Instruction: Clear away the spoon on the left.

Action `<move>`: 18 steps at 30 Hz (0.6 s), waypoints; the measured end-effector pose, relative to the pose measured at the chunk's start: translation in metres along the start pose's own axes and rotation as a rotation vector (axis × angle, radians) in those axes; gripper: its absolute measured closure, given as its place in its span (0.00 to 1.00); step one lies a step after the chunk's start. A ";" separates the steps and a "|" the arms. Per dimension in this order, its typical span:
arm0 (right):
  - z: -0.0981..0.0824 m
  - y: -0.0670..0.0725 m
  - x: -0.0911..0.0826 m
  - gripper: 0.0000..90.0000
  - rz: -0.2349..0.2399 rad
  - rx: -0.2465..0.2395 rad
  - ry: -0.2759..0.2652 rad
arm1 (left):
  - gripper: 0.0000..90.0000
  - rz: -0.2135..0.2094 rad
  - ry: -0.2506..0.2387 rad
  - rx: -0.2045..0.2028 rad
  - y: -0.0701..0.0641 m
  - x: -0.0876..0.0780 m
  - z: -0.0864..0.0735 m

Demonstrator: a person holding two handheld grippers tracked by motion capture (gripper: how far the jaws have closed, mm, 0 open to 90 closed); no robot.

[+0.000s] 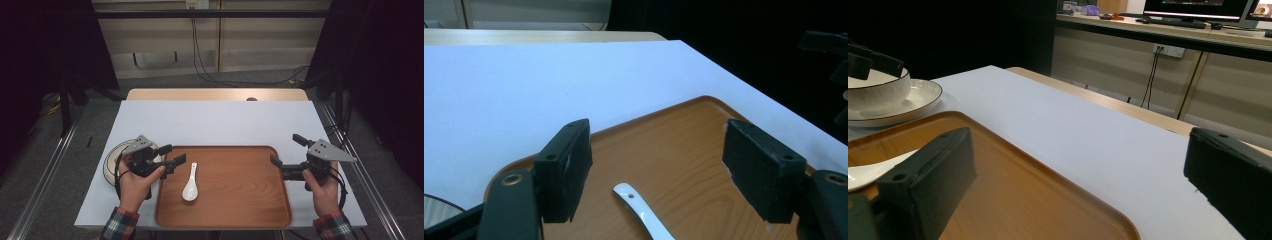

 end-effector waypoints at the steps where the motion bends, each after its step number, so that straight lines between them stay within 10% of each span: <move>1: 0.000 0.000 0.000 0.00 0.001 0.001 0.001 | 0.30 0.013 0.000 0.001 0.000 -0.001 0.001; 18: -0.001 0.001 0.000 0.00 0.006 0.000 0.005 | 0.23 0.045 -0.056 0.050 0.006 -0.018 0.013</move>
Point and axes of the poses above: each handheld gripper's, and its own axes: x roughly forward along the jaws, z roughly out of its top, y roughly to its left, the point moved 6 cm from there along x, roughly forward along the jaws, and after that the axes turned 14 degrees about -z, right-handed, at the moved point
